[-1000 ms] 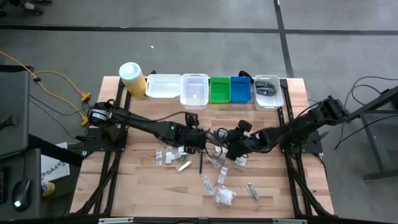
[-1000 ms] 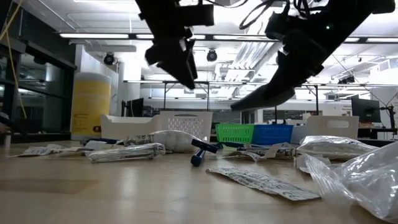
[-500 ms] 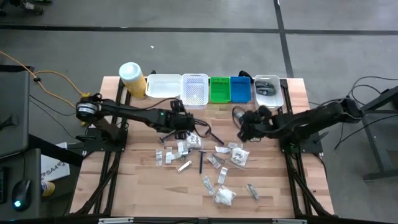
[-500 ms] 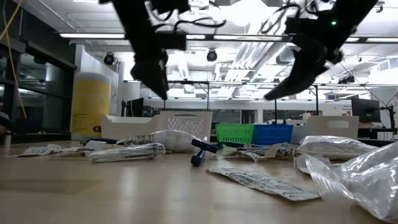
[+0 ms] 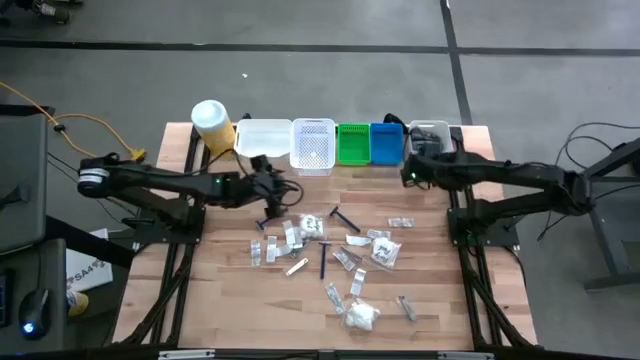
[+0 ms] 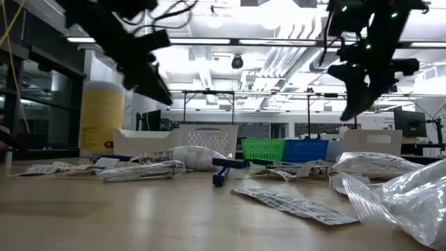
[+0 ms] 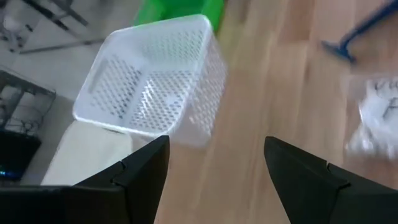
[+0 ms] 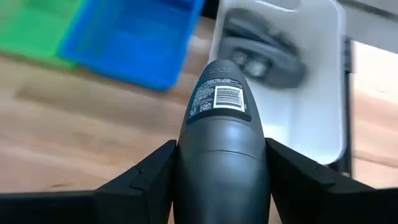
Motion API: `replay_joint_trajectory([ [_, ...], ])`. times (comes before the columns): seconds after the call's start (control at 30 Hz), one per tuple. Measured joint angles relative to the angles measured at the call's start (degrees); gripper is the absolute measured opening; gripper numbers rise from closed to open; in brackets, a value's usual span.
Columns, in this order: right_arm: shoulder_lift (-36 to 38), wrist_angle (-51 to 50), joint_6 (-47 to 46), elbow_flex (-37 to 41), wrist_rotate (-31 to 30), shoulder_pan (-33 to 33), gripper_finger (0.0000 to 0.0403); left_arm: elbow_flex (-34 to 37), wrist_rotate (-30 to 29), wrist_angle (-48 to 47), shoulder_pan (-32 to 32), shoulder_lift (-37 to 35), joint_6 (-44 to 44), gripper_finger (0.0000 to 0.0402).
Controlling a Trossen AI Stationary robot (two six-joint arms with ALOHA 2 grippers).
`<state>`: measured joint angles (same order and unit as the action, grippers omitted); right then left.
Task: Pick & Place Travel size toiletries
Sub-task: Put the black deodorant into the right white bin, then put the white cotton pack into the middle white bin
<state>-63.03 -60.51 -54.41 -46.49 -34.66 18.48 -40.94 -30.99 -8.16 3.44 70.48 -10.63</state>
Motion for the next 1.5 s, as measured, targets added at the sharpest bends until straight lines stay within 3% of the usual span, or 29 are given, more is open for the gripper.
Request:
replay_joint_trajectory([
  [0.3,-8.1,-11.4,0.2,-6.1,2.6,10.9,0.0202,3.9,0.6,2.6,-0.1,-4.6,0.3,0.0260],
  [0.67,-19.2,-12.4,1.7,-7.2,4.4,20.7,0.0202,5.1,2.0,2.2,-0.1,-5.0,1.5,0.0260],
  [0.83,-22.1,-10.9,2.0,-7.2,3.4,22.4,0.0261,5.1,2.4,2.0,-0.1,-5.0,1.7,0.0260],
  [0.93,-22.4,-9.5,2.2,-7.2,3.3,22.9,0.0292,5.1,2.4,2.0,-0.1,-5.0,1.9,0.0260],
  [1.07,-22.3,-7.7,2.8,-7.2,3.0,22.9,0.0302,5.1,2.5,2.0,-0.1,-5.0,2.0,0.0260],
  [1.37,-16.4,-7.1,5.2,-7.2,3.7,20.4,0.0273,5.1,2.6,2.0,-0.1,-5.0,3.6,0.0260],
  [1.5,-10.5,-7.2,6.9,-7.2,7.9,17.2,0.0259,5.1,2.6,1.9,-0.1,-5.0,4.1,0.0260],
])
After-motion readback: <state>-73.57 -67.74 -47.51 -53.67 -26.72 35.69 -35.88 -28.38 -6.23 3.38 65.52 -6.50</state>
